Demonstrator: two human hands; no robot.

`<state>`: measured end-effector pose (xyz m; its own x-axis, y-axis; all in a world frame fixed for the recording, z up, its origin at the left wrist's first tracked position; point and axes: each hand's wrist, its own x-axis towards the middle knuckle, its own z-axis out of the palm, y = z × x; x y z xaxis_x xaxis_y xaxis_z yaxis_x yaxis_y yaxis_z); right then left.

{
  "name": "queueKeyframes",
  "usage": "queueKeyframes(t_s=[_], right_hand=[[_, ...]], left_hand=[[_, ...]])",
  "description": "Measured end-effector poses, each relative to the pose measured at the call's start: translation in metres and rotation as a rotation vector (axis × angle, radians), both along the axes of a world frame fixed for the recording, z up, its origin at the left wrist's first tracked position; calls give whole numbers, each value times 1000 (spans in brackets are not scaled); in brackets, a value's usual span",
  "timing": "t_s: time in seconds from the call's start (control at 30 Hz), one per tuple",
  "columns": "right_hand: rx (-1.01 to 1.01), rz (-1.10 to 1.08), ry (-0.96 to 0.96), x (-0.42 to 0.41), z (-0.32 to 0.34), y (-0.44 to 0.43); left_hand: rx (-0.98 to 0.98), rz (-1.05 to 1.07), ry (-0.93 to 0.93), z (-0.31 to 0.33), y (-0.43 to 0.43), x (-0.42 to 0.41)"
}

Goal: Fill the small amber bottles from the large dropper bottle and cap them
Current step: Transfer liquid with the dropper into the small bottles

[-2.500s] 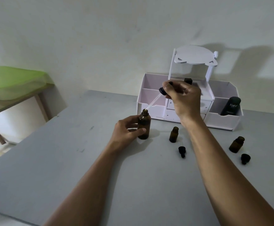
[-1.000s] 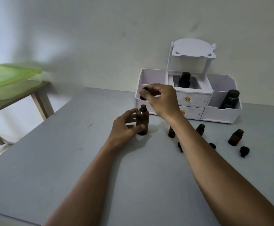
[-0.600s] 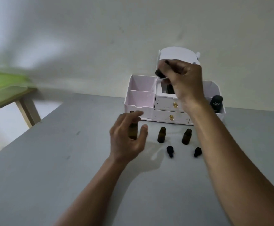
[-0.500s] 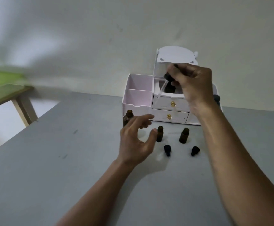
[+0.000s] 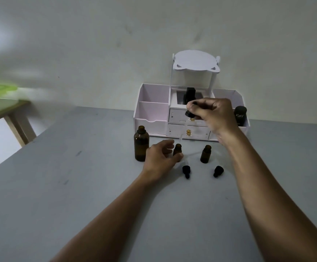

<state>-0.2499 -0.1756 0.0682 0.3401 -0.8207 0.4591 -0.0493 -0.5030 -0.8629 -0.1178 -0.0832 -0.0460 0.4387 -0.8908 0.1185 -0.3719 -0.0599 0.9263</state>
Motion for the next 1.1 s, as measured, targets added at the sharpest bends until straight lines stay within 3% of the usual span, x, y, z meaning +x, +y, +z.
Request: queueKeyframes(t_s=[0.73,1.1], right_hand=[[-74,-56,88,7,-12,-4],[-63,-28,116,7,-6,3]], left_hand=[[-92,2,-140,-3,2,1],[-97,-15,-64,-4,2,3]])
